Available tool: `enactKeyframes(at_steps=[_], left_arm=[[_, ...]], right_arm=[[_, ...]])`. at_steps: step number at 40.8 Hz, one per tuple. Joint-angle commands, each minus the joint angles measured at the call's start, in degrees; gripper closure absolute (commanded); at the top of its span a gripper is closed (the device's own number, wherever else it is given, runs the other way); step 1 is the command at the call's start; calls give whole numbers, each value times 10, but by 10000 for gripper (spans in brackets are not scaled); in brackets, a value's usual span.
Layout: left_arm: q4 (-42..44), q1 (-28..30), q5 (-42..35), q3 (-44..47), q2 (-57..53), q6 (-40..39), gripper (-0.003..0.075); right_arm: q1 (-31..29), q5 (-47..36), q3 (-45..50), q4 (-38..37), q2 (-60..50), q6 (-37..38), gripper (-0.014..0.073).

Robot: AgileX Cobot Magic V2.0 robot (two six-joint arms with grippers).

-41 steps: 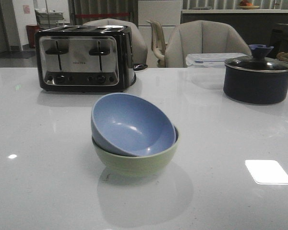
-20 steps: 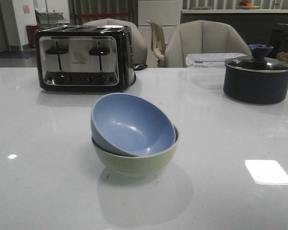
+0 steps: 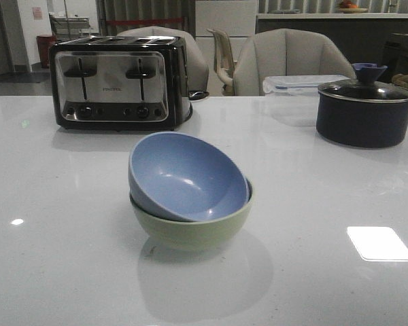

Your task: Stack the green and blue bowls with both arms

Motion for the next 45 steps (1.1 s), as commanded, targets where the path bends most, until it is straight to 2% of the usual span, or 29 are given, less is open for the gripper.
enactKeyframes(at_steps=[1, 6, 45], left_arm=[[-9, 7, -68, 12, -14, -5, 619], [-9, 20, -70, 12, -14, -5, 619], [-9, 20, -70, 12, -12, -5, 619]], right_arm=[[0, -37, -15, 2, -1, -3, 559], [0, -37, -15, 2, -1, -3, 559], [0, -39, -11, 2, -7, -3, 559]])
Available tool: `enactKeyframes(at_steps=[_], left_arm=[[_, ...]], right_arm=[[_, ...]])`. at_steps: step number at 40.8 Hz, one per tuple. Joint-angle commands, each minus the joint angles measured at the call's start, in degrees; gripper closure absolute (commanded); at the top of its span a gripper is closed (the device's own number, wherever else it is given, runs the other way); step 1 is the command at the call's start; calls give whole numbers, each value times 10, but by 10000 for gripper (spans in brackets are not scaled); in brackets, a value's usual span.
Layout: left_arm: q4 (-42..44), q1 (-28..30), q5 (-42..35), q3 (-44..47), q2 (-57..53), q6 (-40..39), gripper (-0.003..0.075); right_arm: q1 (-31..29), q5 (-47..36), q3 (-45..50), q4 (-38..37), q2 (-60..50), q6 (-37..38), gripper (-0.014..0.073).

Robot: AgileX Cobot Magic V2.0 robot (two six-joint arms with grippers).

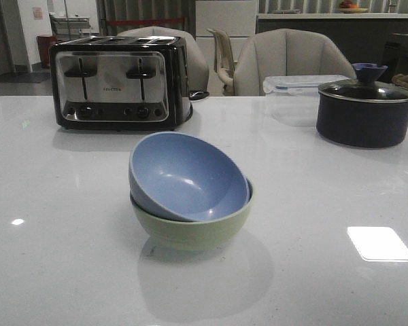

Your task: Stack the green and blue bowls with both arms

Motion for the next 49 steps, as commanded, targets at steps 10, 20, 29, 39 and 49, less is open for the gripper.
enactKeyframes(at_steps=[10, 20, 29, 39, 49], left_arm=[[-5, 2, -53, 12, -12, -5, 619], [-5, 2, -53, 12, -12, -5, 620], [-5, 2, -53, 12, -12, -5, 619], [-5, 2, -53, 12, -12, -5, 619], [-5, 2, -53, 12, -12, -5, 619]], right_arm=[[-108, -205, 123, -4, -120, -3, 559], [-232, -412, 309, -4, -298, -3, 559], [-262, -452, 382, -4, -365, -3, 559], [-266, -486, 399, -4, -365, -3, 559], [-270, -491, 399, 16, -365, 3, 559]])
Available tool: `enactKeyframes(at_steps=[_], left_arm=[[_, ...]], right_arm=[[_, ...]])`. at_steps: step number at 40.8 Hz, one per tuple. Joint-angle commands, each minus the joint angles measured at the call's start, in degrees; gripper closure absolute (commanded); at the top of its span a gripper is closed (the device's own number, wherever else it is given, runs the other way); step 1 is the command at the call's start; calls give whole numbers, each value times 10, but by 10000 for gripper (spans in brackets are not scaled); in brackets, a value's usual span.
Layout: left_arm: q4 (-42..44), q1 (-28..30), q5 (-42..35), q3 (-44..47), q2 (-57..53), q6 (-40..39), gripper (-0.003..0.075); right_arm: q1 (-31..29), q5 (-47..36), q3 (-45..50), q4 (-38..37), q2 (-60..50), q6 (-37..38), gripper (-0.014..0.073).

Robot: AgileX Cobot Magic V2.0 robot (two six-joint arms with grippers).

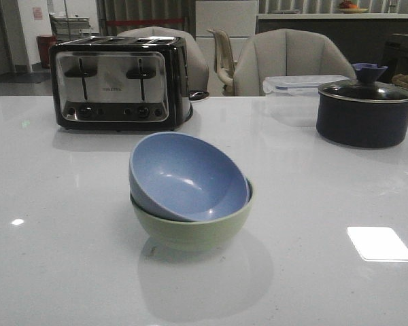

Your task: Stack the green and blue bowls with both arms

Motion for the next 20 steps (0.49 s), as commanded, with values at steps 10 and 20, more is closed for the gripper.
enactKeyframes(at_steps=[10, 20], left_arm=[[-5, 1, -52, 12, -12, -5, 619], [-5, 1, -52, 12, -12, -5, 619]], right_arm=[[-14, -63, -1, 28, -12, 1, 559], [-20, -63, -1, 28, -12, 1, 559]])
